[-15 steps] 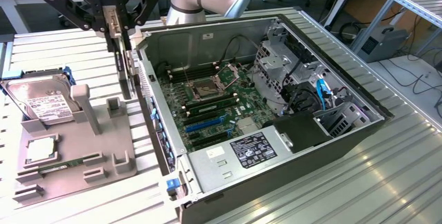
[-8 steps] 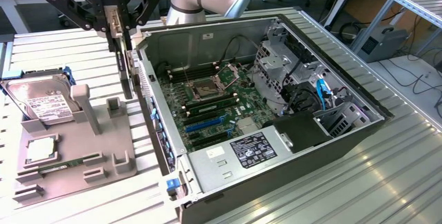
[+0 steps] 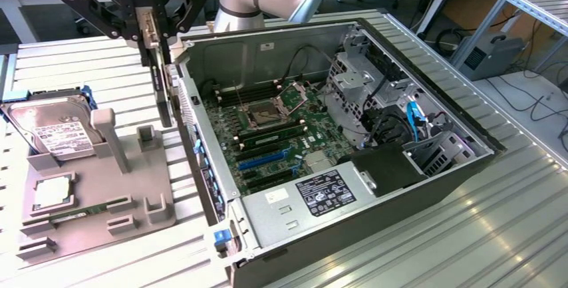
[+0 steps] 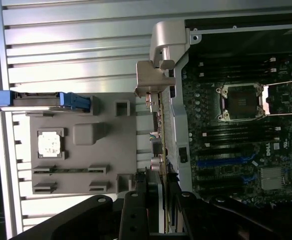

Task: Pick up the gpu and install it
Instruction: 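Pick up the gpu and move the gpu toward the slot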

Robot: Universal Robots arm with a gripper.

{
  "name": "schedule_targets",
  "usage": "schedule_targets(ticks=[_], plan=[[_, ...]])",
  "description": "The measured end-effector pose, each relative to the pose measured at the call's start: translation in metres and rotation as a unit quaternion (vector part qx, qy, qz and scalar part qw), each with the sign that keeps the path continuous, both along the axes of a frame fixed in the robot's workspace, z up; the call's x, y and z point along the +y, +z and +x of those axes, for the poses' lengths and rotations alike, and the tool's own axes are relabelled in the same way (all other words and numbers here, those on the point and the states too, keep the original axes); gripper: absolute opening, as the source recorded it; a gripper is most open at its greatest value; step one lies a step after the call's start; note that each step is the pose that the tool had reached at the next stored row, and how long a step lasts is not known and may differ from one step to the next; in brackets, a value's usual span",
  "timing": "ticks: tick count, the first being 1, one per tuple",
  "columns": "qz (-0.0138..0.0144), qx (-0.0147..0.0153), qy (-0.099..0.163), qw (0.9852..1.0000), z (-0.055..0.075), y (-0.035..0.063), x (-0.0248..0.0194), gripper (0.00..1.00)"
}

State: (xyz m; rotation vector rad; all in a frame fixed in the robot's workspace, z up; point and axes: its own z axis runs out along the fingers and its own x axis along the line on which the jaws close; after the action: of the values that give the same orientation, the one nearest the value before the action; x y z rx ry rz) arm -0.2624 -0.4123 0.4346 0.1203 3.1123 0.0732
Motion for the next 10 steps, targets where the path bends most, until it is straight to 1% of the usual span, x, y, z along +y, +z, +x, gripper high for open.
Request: schedule_targets(ticks=[10], plan=[[0.0000, 0.0000, 0.000, 1.0000, 0.0021, 0.0000, 0.0000, 0.27]])
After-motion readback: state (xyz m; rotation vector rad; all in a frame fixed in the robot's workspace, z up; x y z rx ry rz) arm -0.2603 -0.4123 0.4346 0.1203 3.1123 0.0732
